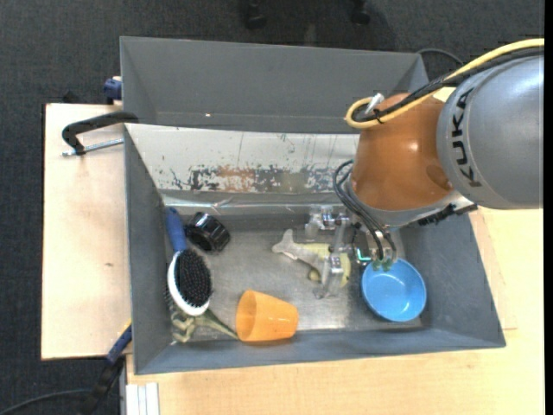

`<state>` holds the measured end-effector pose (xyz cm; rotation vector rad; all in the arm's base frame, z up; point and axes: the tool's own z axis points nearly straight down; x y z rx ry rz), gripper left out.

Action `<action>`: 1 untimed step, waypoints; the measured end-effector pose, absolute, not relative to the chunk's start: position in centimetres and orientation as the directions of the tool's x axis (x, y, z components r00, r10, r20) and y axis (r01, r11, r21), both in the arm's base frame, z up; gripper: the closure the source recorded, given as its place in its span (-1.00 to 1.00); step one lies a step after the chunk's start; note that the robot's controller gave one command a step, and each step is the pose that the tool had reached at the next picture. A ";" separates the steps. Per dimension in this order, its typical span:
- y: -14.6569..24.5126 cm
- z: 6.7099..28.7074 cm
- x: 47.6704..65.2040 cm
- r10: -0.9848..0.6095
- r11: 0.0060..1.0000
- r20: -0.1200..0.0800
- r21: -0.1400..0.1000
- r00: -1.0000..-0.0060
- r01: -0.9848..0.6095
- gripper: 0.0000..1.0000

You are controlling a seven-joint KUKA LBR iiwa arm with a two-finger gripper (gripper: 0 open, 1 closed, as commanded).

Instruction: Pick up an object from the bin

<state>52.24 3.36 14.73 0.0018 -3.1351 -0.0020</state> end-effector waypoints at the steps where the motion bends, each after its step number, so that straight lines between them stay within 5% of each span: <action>1: -1.2 6.9 52.7 0.218 0.976 0.005 -0.001 -0.976 0.218 -1.00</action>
Offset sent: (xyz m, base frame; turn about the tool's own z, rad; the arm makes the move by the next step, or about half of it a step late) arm 0.0055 -0.0453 -0.0773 0.2202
